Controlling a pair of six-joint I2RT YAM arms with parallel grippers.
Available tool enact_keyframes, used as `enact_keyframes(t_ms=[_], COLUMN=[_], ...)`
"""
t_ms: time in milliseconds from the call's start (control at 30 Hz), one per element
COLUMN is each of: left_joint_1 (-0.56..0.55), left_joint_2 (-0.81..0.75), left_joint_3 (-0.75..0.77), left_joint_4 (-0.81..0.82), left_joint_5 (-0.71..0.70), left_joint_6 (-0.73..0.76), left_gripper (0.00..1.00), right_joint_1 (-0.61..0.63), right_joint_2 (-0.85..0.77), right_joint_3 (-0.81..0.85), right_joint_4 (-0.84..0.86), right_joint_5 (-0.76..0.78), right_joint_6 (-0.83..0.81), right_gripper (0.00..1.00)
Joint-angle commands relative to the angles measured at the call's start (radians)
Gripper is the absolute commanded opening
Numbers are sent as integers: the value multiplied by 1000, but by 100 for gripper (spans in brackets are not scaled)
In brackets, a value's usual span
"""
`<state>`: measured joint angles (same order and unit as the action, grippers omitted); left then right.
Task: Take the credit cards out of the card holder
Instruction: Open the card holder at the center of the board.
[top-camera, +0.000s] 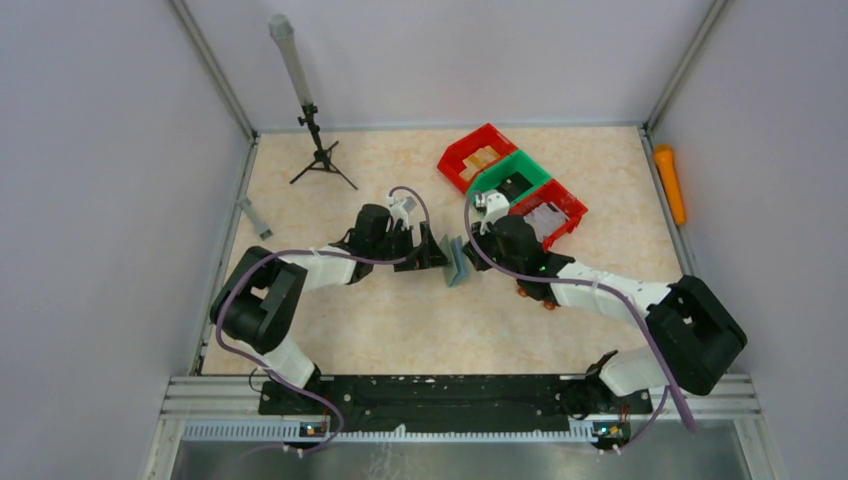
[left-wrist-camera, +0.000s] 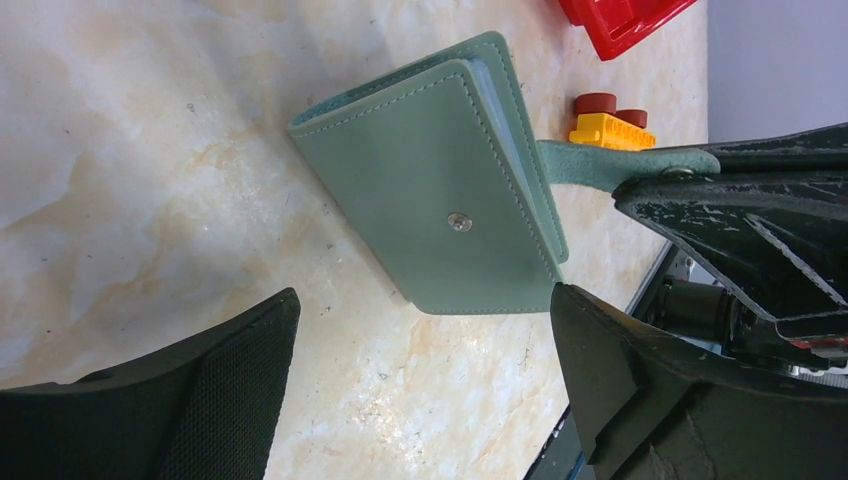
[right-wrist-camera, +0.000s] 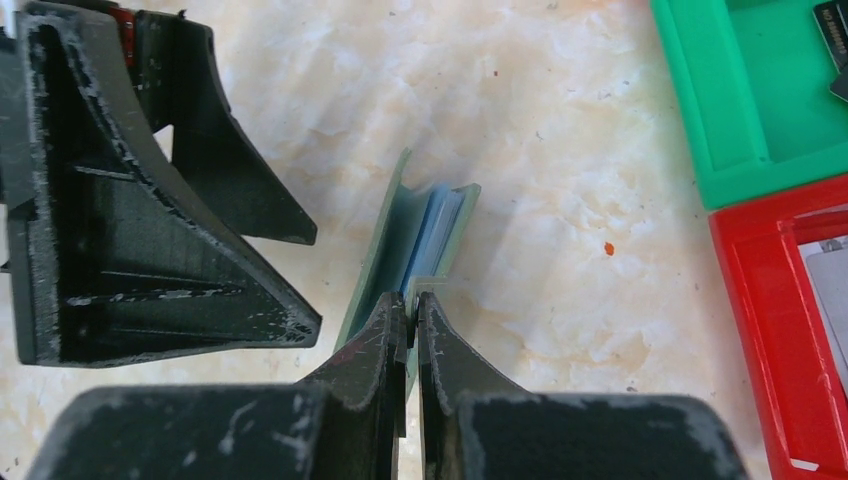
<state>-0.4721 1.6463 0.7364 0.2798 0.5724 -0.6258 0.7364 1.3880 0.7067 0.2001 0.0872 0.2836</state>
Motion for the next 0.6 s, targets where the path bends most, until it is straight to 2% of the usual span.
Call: enact_keyframes(t_ms=[0,200,400,467,567], left_joint_1=[4,2,1,1,1], left_joint_2=[-35,-31,-6,-1,2], left_joint_3=[-6,0,28,35,41], left_joint_4=[47,33,-26,-42,-57], left_joint_5=[18,7,-30,-40,-50], left_joint_6=[9,14,23,25,29], left_gripper=[98,98,93,86,62], right_joint_1=[-6,-6,-6,-5,-6], right_joint_2=[-51,-53,-38,-37,-36], right_joint_3=[0,-6,4,6,8], right_joint_4=[91,112,97,94,81], right_joint_5=[-59,-116,-110,-109,-78], right_joint_6=[-6,-16,-17,-17,-18], right_gripper=[0,0,0,0,0])
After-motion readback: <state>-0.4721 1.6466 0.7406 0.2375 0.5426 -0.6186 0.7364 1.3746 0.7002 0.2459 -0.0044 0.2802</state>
